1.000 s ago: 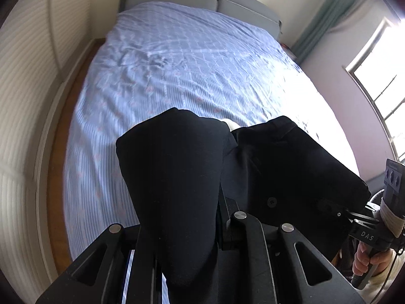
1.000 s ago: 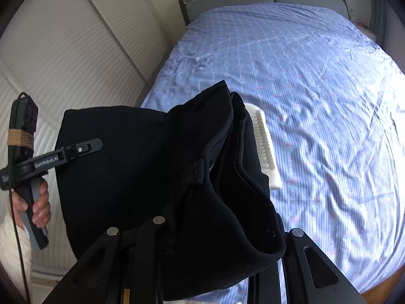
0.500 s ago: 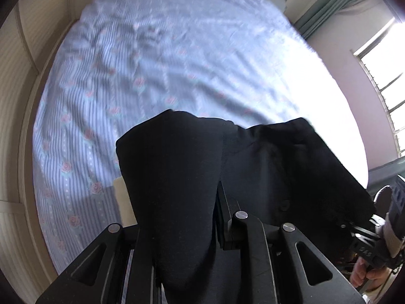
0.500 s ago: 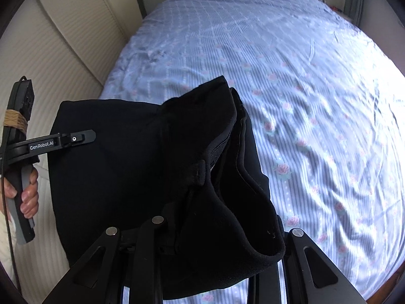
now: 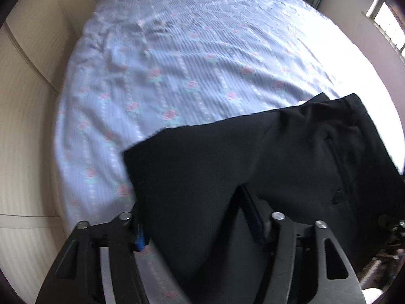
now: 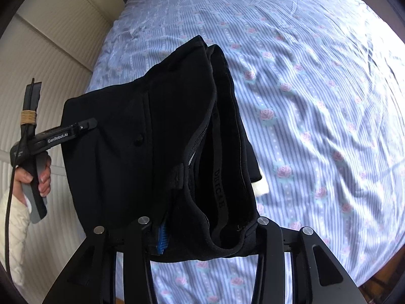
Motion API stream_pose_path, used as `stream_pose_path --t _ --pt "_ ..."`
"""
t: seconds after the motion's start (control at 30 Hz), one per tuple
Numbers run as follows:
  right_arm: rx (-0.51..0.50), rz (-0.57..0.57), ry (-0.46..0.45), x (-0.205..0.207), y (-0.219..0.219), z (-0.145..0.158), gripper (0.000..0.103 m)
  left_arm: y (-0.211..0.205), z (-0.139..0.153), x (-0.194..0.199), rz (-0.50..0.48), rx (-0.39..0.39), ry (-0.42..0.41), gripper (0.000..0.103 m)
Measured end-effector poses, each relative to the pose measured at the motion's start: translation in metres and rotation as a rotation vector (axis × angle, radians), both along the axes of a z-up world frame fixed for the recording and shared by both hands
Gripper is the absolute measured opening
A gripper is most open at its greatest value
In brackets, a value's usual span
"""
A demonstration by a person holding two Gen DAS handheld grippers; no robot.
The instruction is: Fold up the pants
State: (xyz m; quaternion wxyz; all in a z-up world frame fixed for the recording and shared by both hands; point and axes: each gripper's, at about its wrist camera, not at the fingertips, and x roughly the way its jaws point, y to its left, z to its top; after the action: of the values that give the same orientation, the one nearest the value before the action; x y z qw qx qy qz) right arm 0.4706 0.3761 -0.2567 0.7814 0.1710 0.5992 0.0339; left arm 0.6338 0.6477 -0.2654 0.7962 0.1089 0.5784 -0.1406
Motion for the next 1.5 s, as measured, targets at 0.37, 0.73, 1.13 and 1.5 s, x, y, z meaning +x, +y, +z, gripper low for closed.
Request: stream_pose_path --t 0.37,0.73,1.13,1.5 --pt "-0.155 0.048 -0.140 0.020 -0.011 0.021 0.068 0.037 0.047 -0.062 0.154 0.155 -0.146 0.064" --pt "-0.172 0.090 -0.339 -0.074 -0.068 0.121 0.083 -0.040 0.146 -0.192 0.132 0.092 -0.292 0.088" --pt "-0.236 0.071 -0.468 -0.198 -0.206 0.190 0.086 -0.233 0.206 -0.329 0.093 0.013 -0.414 0.094" --pt "-0.207 0.112 -0.537 -0.296 -0.357 0.222 0.086 -0.406 0.236 -0.444 0.173 -0.085 -0.429 0.095"
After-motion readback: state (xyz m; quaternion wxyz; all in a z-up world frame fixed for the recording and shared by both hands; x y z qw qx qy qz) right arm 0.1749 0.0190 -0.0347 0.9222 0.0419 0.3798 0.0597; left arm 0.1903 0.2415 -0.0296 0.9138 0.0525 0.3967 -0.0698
